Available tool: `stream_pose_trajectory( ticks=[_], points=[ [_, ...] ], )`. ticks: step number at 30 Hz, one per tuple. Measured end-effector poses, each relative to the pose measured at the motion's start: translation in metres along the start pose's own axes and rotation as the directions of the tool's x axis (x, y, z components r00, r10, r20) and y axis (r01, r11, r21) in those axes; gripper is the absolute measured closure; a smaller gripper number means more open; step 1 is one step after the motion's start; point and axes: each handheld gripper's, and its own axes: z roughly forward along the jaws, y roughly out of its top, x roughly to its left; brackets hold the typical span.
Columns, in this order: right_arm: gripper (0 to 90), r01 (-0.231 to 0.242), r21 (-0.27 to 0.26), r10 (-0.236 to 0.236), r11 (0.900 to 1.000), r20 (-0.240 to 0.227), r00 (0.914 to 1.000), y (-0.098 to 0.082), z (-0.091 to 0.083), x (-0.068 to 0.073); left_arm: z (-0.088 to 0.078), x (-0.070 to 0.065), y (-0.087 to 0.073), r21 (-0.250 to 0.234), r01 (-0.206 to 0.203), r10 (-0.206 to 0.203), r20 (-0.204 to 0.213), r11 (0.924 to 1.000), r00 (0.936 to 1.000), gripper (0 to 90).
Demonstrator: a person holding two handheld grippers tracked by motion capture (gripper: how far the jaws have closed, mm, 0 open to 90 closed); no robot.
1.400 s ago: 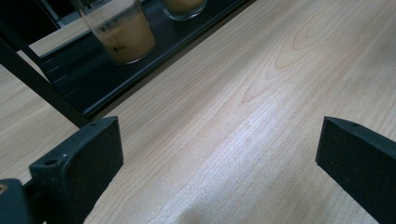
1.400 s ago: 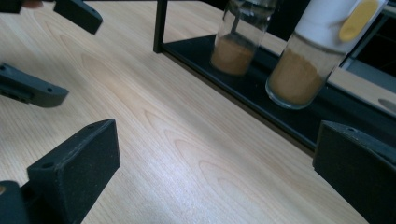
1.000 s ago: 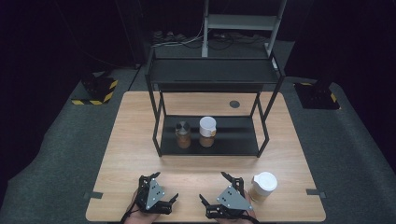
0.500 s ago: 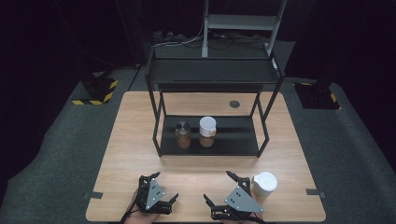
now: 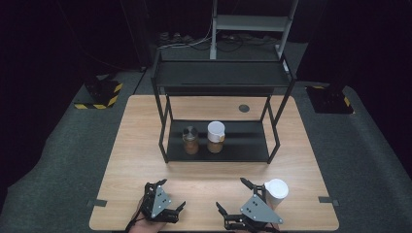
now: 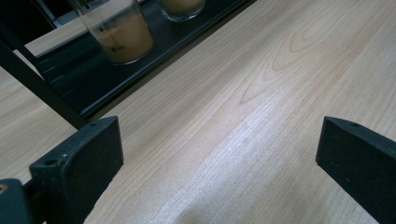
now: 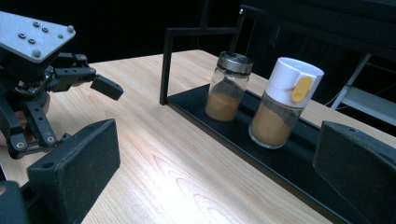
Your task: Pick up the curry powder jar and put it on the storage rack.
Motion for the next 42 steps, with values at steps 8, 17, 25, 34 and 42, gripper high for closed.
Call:
stream_pose_trajectory(
  ticks=[8,17,25,34,42],
  points=[
    [0.1,-0.008,-0.009,0.008,1.000,0.001,1.0000,0.002,-0.009,-0.006,0.000,0.001,0.000,-0.001,0.002,-0.002,0.004,1.0000,1.0000,1.1],
    [0.1,-0.015,-0.007,0.015,1.000,0.020,0.9997,0.002,-0.020,-0.011,0.000,0.002,0.000,-0.001,0.003,-0.003,0.009,1.0000,1.0000,1.1],
    [0.1,-0.027,-0.004,0.027,1.000,0.049,0.9984,0.000,-0.030,-0.018,0.000,0.003,0.000,0.000,0.004,-0.004,0.013,1.0000,0.9999,1.1],
    [0.0,-0.038,-0.004,0.038,0.999,0.084,0.9958,-0.003,-0.040,-0.025,0.000,0.003,0.000,0.002,0.003,-0.003,0.016,1.0000,0.9999,1.1],
    [0.0,-0.054,-0.007,0.054,0.999,0.121,0.9911,-0.006,-0.051,-0.032,0.000,0.004,0.000,0.002,0.003,-0.003,0.019,1.0000,0.9998,1.1]
  ],
)
